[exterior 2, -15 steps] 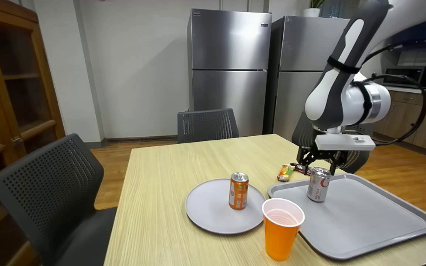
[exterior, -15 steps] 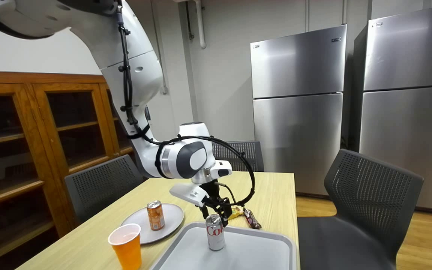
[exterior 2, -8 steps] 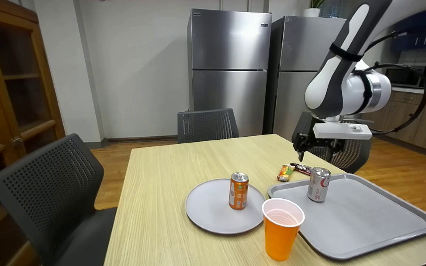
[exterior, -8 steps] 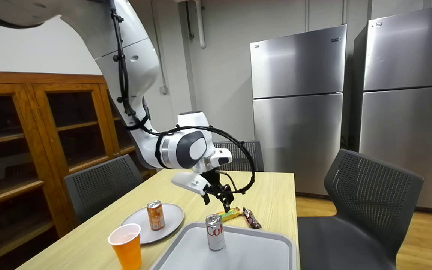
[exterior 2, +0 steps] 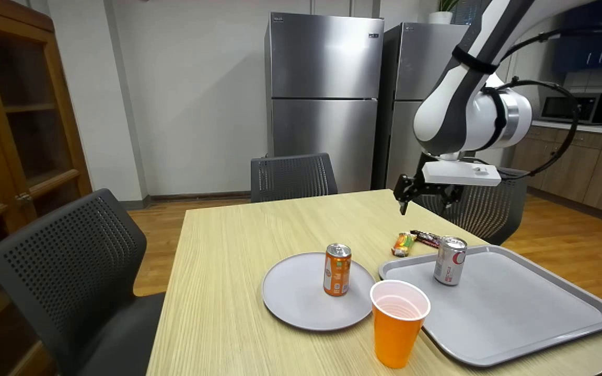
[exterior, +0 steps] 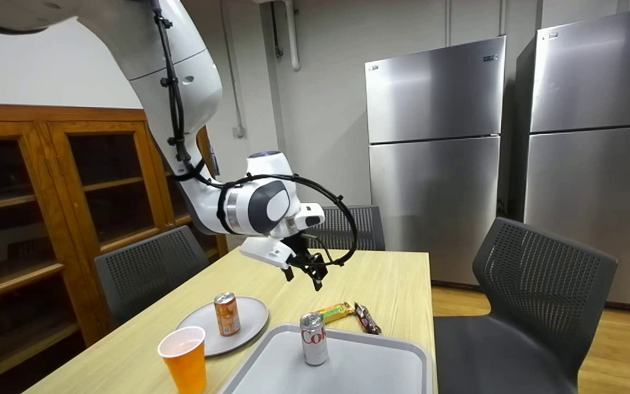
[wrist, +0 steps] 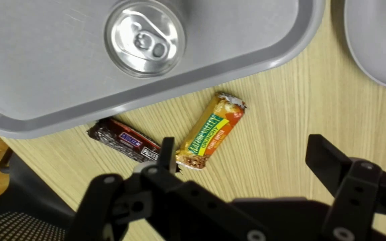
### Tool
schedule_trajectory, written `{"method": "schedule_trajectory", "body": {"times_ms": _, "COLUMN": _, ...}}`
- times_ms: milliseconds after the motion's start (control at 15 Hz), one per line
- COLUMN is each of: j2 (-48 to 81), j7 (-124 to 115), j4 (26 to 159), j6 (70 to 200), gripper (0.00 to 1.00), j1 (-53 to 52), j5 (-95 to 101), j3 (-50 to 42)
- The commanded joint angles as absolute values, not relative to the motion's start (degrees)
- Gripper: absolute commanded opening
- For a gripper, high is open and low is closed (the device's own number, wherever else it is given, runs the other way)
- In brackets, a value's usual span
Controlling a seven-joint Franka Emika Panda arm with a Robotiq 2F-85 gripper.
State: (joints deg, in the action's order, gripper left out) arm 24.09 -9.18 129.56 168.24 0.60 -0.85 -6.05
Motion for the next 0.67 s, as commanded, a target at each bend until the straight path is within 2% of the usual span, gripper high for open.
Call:
{"method": "schedule_trajectory", "body": {"times_ms": 0, "j2": 23.6, "j7": -7.9, "j4": 128.3, "j6": 167.8, "gripper": 1.00, "j1": 0.8, "j5": -2.6, "j3": -2.8}}
{"method": "schedule_trajectory", "body": {"times_ms": 600, "j2": 25.2, "j7": -5.0, "j4": 124.9, "j6": 167.4, "gripper": 1.00, "j1": 1.7, "j5": -7.9, "j3": 6.8}}
